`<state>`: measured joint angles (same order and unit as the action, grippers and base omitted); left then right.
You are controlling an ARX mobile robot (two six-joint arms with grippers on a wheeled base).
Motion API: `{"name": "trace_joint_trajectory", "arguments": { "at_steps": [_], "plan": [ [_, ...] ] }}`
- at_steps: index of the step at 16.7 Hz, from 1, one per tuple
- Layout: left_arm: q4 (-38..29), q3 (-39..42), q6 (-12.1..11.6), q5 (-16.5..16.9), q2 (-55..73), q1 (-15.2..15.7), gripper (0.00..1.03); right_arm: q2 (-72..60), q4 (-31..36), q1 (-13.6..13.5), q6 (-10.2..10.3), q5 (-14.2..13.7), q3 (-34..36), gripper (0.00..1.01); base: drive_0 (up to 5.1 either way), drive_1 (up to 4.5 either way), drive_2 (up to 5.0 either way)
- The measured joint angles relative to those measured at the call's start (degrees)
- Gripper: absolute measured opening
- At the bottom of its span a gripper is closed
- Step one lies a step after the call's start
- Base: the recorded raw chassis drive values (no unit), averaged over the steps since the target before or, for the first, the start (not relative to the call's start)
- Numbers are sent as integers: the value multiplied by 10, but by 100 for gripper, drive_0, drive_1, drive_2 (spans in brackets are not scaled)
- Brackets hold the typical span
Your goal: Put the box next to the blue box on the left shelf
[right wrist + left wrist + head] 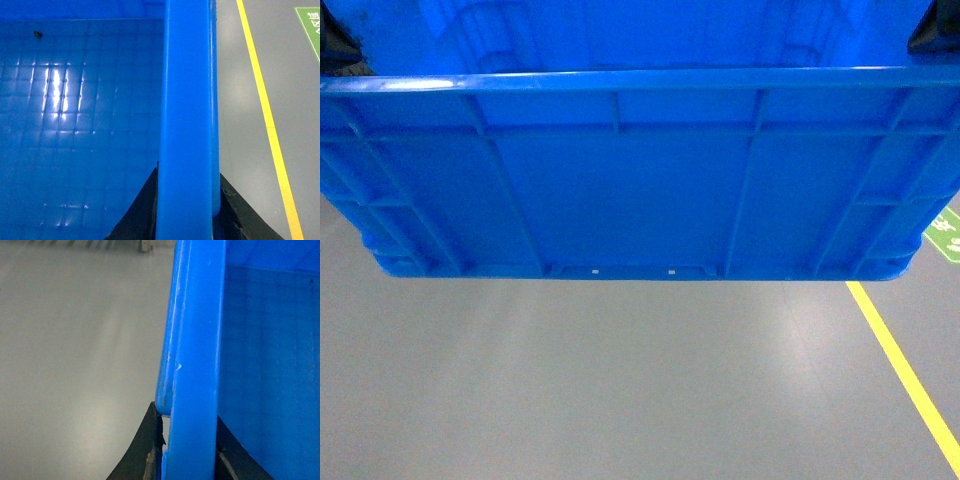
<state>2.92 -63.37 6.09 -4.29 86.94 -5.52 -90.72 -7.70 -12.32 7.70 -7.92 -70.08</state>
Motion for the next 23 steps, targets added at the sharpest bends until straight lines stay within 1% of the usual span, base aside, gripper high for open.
{"name": "trace_joint_trajectory", "arguments": {
  "at_steps": [23],
  "plan": [
    [0,0,1,0,0,0,13,0,4,0,0,0,1,22,-5,426,-436]
  ]
}}
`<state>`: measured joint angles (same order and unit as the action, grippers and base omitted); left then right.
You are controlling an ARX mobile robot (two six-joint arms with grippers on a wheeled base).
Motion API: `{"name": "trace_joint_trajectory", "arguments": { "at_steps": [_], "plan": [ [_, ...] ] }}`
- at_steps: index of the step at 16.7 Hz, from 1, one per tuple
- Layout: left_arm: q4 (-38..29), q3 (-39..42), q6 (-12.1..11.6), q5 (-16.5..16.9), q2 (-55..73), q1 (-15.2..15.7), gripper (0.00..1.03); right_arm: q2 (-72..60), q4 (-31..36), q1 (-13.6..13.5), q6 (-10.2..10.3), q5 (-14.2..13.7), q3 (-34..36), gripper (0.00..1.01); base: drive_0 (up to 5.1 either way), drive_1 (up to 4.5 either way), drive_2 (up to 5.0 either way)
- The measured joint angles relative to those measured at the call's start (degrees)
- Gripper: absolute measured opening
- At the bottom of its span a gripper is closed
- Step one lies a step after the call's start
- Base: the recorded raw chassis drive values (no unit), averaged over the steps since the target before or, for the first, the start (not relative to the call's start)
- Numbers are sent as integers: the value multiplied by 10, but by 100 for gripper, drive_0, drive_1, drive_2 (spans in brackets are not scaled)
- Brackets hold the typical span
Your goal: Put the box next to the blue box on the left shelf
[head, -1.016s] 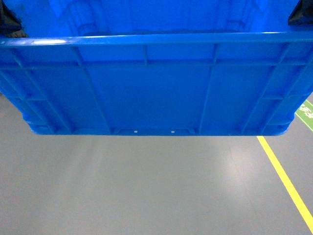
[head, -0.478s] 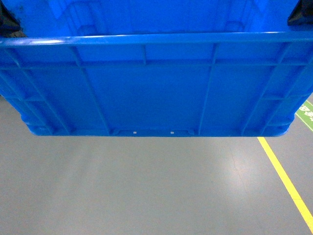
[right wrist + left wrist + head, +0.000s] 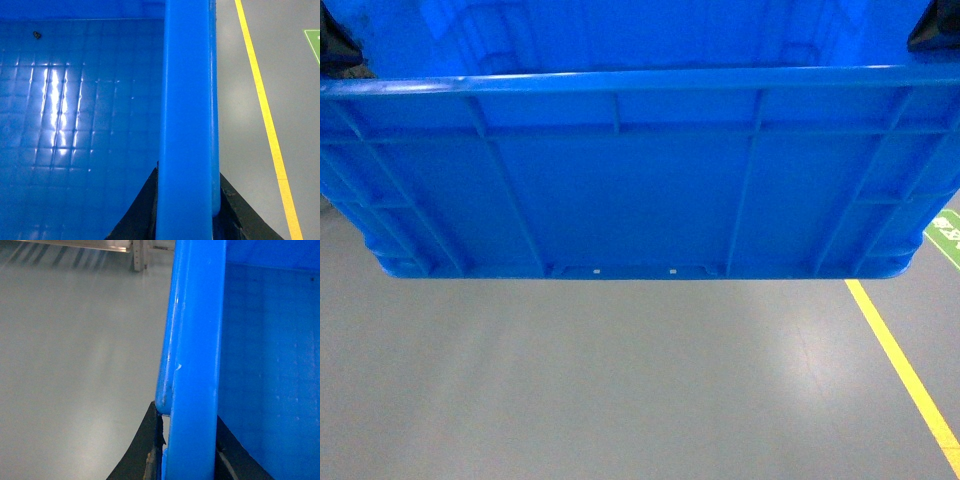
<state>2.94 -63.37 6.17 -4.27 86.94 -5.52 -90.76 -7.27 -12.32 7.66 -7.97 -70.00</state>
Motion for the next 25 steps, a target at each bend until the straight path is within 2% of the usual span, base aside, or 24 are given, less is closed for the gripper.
{"name": "trace_joint_trajectory", "arguments": {
  "at_steps": [25],
  "plan": [
    [0,0,1,0,-1,0,13,0,-2,0,1,0,0,22,-4,427,-434]
  ]
}}
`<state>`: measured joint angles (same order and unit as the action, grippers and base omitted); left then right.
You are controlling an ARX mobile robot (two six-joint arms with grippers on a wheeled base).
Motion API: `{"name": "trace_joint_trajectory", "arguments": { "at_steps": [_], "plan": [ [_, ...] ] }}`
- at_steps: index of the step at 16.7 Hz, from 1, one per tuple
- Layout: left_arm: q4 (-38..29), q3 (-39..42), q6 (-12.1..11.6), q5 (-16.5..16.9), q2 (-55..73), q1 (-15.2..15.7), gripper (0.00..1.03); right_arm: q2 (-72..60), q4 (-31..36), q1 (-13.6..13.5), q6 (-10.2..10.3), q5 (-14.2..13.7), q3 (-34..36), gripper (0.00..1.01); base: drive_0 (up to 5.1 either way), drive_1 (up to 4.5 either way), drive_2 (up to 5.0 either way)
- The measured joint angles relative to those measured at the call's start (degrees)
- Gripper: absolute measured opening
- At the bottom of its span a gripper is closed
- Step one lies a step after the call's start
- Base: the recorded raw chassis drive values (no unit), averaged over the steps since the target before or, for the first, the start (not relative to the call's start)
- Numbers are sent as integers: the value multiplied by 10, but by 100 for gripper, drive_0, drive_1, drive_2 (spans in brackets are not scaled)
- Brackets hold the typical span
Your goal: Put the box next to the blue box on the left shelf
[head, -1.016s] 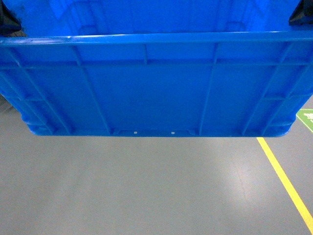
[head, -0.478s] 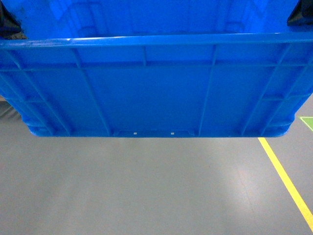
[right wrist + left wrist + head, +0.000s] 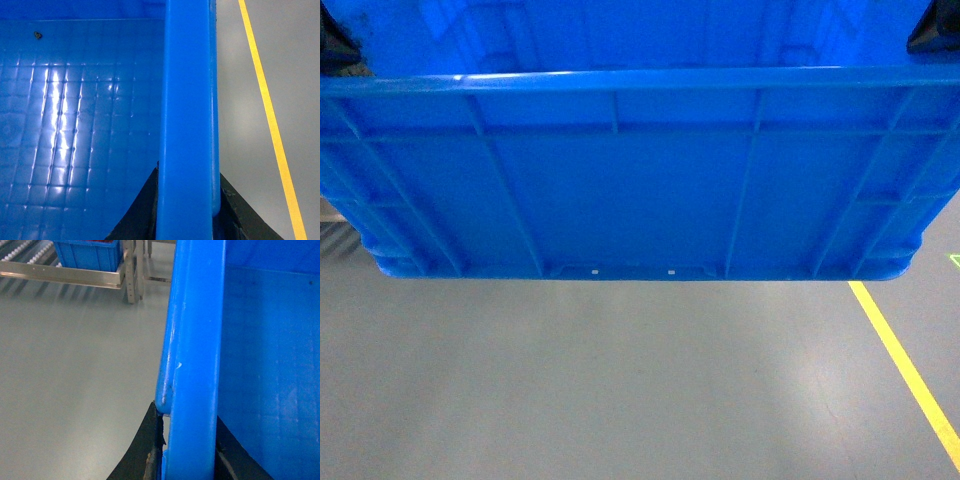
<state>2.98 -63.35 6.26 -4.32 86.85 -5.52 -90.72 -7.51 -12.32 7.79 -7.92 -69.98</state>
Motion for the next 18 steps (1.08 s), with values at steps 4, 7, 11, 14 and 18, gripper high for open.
{"name": "trace_joint_trajectory", "arguments": {
  "at_steps": [4,7,11,14,18],
  "plan": [
    [0,0,0,0,0,0,13,0,0,0,1,0,0,22,-3,427,-434],
    [0,0,0,0,-1,0,13,0,1,0,0,0,0,22,6,436,-424],
    [-2,0,0,0,-1,0,13,0,1,0,1,0,0,22,5,436,-425],
    [0,0,0,0,-1,0,13,0,-1,0,1,0,0,22,1,431,-429],
    [-1,0,0,0,-1,0,13,0,-2,0,1,0,0,22,4,435,-426]
  ]
}}
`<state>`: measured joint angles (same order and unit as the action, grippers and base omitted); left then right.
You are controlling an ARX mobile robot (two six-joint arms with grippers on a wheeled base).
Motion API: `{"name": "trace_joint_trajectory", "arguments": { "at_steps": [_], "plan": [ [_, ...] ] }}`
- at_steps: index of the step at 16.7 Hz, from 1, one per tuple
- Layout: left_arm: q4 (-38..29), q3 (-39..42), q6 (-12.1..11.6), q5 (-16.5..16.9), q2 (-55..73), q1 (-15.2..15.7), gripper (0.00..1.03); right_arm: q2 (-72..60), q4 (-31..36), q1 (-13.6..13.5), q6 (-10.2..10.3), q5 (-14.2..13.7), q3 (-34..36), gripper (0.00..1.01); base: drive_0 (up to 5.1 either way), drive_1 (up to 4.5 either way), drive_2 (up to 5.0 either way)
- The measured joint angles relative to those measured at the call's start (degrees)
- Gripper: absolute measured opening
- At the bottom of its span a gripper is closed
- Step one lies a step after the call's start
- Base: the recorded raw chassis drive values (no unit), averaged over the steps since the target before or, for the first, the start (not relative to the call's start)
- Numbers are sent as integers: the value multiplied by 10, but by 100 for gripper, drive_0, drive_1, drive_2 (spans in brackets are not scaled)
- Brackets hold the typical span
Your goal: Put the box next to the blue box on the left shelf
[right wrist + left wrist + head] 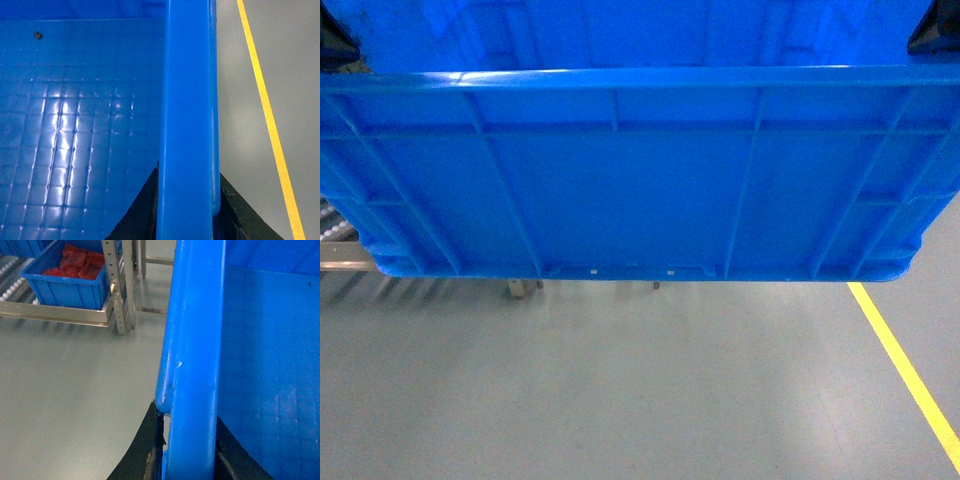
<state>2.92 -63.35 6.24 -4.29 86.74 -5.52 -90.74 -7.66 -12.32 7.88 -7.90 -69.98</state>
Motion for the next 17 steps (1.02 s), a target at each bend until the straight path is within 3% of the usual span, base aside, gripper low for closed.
{"name": "trace_joint_trajectory", "arguments": {
  "at_steps": [17],
  "plan": [
    [0,0,0,0,0,0,12,0,2,0,0,0,0,22,-2,428,-433]
  ]
}}
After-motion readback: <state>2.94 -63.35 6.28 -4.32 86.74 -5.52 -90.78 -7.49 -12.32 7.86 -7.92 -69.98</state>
